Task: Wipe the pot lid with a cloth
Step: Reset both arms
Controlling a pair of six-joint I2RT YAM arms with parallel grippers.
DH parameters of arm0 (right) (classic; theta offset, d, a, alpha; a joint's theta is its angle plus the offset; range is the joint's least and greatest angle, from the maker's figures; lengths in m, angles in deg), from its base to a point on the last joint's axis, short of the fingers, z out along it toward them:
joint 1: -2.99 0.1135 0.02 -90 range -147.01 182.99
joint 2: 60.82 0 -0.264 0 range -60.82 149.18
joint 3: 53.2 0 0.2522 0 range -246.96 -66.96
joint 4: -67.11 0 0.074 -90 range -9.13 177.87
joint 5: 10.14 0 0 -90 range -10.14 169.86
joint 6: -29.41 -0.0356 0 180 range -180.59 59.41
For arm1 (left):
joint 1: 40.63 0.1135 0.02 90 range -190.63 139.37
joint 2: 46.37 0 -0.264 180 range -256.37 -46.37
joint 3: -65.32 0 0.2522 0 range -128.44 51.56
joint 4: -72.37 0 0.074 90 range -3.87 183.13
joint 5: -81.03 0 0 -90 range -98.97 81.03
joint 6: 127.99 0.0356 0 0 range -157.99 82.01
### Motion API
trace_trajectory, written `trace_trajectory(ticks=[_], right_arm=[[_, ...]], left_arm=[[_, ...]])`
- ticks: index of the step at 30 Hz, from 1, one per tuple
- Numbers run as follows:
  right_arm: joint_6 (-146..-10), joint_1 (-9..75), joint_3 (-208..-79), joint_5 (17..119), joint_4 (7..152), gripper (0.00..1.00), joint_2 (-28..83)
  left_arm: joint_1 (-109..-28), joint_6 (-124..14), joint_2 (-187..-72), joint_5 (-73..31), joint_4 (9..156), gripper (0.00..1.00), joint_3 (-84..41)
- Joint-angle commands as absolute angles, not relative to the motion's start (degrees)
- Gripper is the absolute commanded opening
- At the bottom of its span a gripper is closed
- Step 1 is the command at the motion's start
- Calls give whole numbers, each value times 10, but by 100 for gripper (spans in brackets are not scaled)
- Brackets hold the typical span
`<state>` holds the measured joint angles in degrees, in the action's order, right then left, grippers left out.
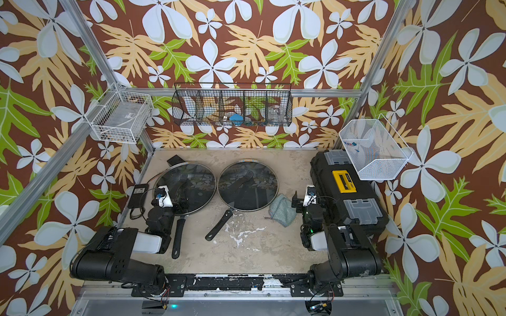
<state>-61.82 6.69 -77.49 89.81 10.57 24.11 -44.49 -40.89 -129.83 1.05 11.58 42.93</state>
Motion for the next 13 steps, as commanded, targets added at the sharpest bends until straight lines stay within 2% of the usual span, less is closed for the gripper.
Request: trace_trajectory(ticks=[1, 13], right_arm=[[-621, 67, -777, 896, 97, 100, 241], [-621, 67, -777, 896, 96, 100, 240]], left_arm=[[-444, -413, -1298, 10, 116, 100, 428], [-443, -412, -1298, 8, 118, 100, 427]])
